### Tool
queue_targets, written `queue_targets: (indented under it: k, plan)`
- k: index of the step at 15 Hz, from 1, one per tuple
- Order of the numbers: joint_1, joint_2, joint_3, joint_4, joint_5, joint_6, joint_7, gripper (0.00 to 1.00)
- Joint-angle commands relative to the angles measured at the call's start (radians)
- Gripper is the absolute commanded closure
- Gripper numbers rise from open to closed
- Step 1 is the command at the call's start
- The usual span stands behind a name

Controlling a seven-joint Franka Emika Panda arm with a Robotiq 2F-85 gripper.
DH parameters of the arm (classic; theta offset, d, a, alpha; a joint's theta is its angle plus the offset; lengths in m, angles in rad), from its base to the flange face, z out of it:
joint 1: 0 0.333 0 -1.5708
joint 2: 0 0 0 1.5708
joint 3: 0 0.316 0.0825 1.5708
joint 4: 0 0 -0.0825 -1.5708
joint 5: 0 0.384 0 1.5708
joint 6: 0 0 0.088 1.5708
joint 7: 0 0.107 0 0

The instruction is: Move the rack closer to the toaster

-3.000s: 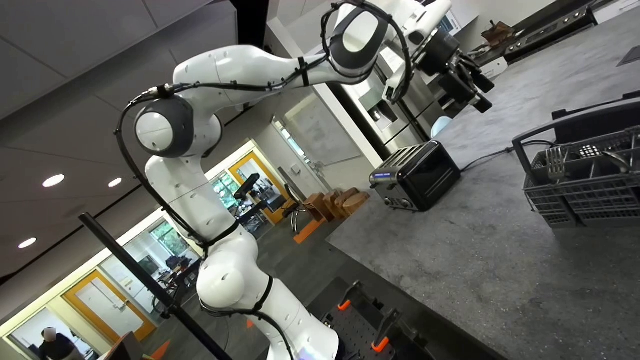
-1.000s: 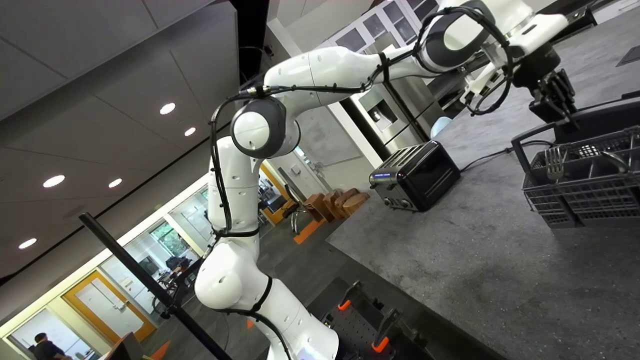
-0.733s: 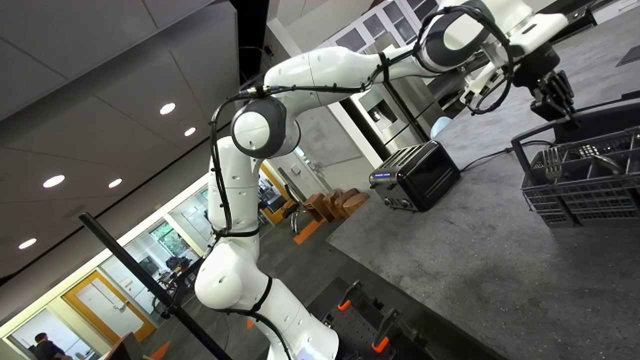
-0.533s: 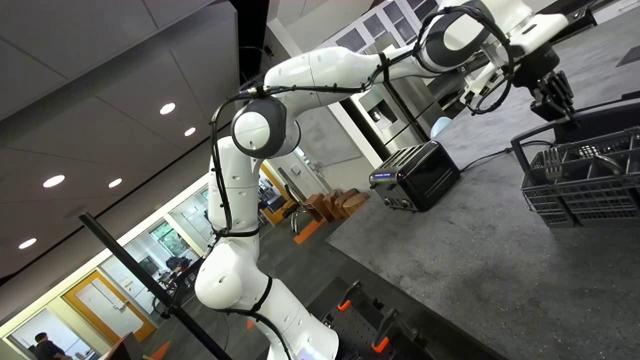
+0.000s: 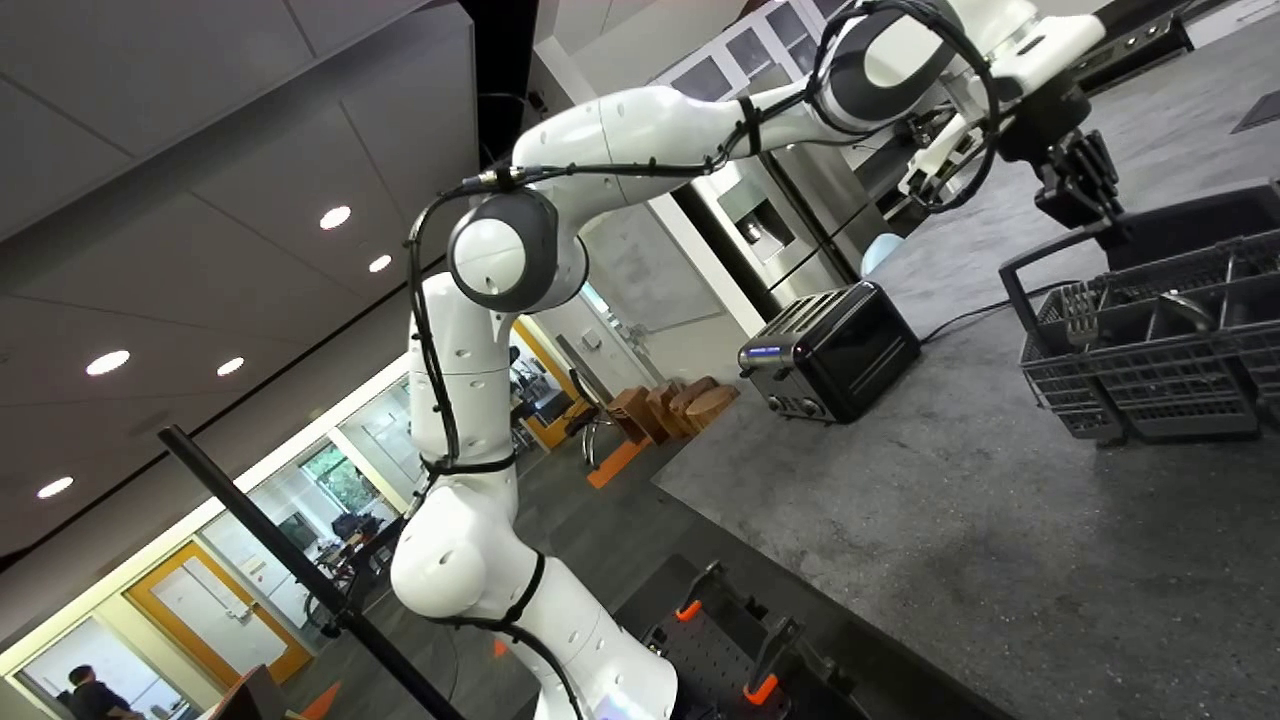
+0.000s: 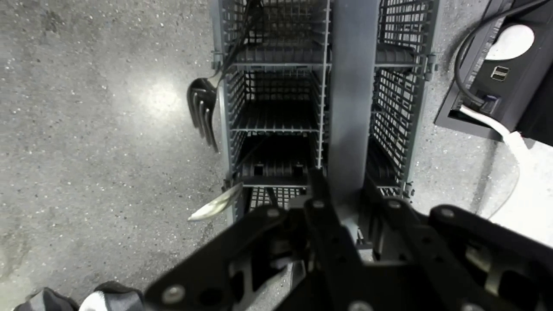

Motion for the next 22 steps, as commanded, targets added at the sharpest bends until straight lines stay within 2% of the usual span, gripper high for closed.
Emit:
queue_targets:
  k: [1, 7, 14, 19, 22]
  plan:
    - [0.038, -0.131, -0.005, -0.121, -0.014, -0.009, 0.017, 0.95]
    - [0.126, -0.279, -0.009, -0.326, -0.034, 0.054, 0.051, 0.95]
    - [0.234, -0.429, -0.001, -0.589, -0.092, 0.223, 0.232, 0.95]
    - [0.284, -0.498, 0.021, -0.693, -0.171, 0.253, 0.38, 0.95]
    - [0.288, -0.518, 0.053, -0.72, -0.169, 0.229, 0.402, 0.95]
